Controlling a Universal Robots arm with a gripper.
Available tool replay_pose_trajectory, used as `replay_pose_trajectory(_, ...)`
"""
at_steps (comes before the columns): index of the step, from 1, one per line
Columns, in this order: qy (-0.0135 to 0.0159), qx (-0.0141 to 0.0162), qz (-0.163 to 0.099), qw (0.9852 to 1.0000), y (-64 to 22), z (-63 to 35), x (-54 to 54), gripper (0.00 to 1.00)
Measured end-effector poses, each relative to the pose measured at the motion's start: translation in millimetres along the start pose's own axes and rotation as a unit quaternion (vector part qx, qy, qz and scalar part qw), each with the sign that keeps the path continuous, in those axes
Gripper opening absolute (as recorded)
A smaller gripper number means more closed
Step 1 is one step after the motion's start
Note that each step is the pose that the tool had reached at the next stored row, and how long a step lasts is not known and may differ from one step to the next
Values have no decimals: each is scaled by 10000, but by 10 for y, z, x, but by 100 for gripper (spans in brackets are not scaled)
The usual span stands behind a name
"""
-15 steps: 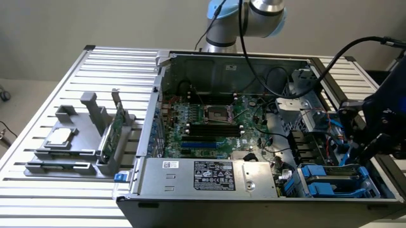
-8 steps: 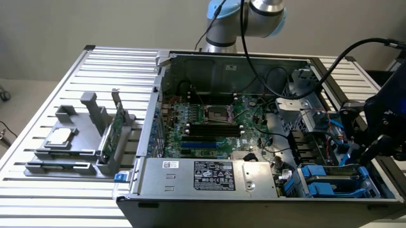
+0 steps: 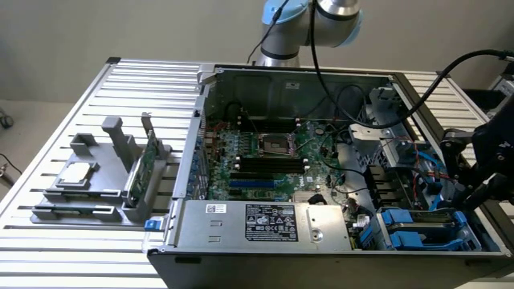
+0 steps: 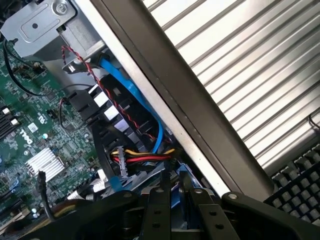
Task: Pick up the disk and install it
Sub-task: 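Insert the first disk wire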
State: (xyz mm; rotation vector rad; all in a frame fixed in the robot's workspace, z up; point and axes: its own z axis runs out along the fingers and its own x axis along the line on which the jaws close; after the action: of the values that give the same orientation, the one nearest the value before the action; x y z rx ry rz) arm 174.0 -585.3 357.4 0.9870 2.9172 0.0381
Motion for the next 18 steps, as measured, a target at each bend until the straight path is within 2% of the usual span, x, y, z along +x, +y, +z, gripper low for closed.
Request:
replay_pose_trajectory(2,46,8,1,10000,-20,1,-26,22)
replay_pose_trajectory(5,156,11,10,9999,-44,0,-44,22)
replay_pose_trajectory(7,228,-27,32,9997,-53,1,-49,22)
replay_pose_trajectory(9,277,-80,80,9996,-56,0,-52,22)
replay_pose_trajectory(12,316,-133,179,9993,-58,1,-55,22)
replay_pose_trajectory(14,321,-144,246,9991,-64,1,-59,22)
replay_pose_trajectory(18,315,-145,398,9986,-75,0,-67,22)
